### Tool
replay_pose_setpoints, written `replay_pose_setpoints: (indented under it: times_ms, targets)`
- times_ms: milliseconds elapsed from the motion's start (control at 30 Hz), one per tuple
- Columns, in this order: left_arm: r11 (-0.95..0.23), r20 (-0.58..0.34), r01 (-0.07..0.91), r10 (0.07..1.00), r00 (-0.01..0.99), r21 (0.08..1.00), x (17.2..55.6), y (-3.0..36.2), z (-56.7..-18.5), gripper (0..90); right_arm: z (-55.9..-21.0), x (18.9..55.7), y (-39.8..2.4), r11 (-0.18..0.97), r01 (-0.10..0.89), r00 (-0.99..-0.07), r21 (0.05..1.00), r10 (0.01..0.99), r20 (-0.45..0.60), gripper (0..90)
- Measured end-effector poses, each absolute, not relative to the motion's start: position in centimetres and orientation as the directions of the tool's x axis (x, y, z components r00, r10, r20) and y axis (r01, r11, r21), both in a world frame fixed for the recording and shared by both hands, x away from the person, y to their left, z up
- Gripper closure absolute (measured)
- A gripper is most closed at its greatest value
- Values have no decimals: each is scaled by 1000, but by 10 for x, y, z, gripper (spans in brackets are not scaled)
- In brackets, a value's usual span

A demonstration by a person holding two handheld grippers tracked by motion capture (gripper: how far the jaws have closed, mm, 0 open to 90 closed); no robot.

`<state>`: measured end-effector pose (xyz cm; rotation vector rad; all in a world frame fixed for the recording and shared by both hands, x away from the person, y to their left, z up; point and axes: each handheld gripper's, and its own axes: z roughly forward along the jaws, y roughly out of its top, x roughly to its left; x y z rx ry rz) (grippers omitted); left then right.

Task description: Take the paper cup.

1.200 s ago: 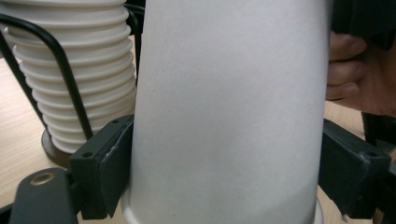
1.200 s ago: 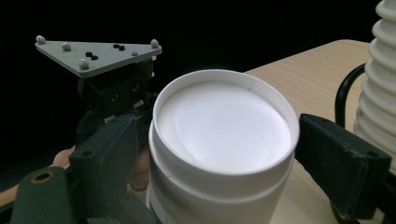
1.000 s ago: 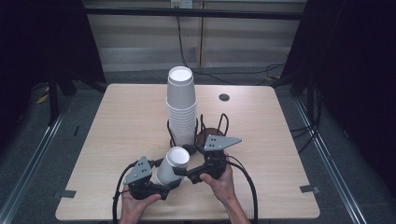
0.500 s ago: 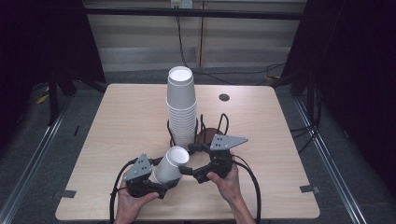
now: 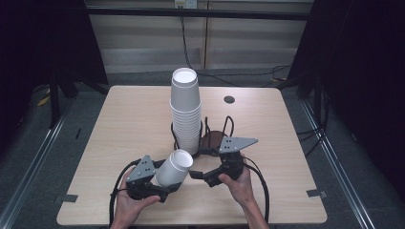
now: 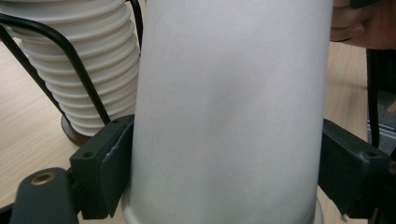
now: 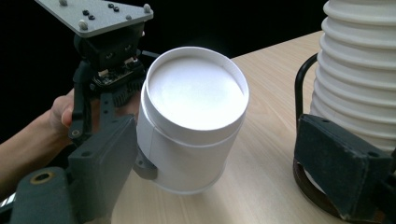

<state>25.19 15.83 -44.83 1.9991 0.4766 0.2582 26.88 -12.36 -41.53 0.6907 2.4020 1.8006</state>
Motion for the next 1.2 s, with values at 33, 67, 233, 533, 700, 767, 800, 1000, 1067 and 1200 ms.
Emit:
replay_pose_setpoints:
  times_ms: [33, 67, 233, 533, 700, 767, 800, 1000, 1067, 1200]
  targets:
    - [-409, -15, 216, 441, 897, 887, 252, 158, -447, 145, -415, 269, -124, 225, 310, -900, 923, 384, 209, 133]
    - [-412, -16, 215, 437, 900, 886, 252, 158, -445, 146, -414, 269, -124, 235, 308, -900, 922, 385, 203, 133]
    - [-424, -12, 211, 426, 905, 881, 249, 158, -438, 147, -412, 270, -124, 296, 301, -911, 906, 371, 182, 130]
    - [-526, 58, 190, 419, 906, 829, 253, 154, -426, 150, -406, 272, -126, 384, 287, -922, 877, 360, 144, 132]
    - [-569, 74, 180, 395, 916, 802, 257, 150, -424, 150, -409, 273, -122, 448, 277, -929, 850, 351, 118, 131]
    - [-591, 84, 177, 387, 918, 787, 259, 149, -422, 151, -410, 272, -121, 463, 275, -930, 842, 350, 111, 131]
    - [-609, 100, 171, 385, 917, 774, 259, 147, -422, 151, -411, 272, -121, 471, 275, -931, 838, 349, 109, 132]
    - [-652, 114, 152, 347, 931, 742, 263, 140, -419, 153, -411, 272, -122, 515, 273, -932, 812, 351, 91, 133]
    - [-677, 121, 146, 331, 936, 722, 263, 137, -419, 153, -412, 272, -122, 536, 271, -934, 800, 347, 83, 134]
    - [-707, 122, 132, 297, 947, 694, 267, 133, -422, 152, -414, 272, -120, 583, 267, -936, 767, 347, 62, 136]
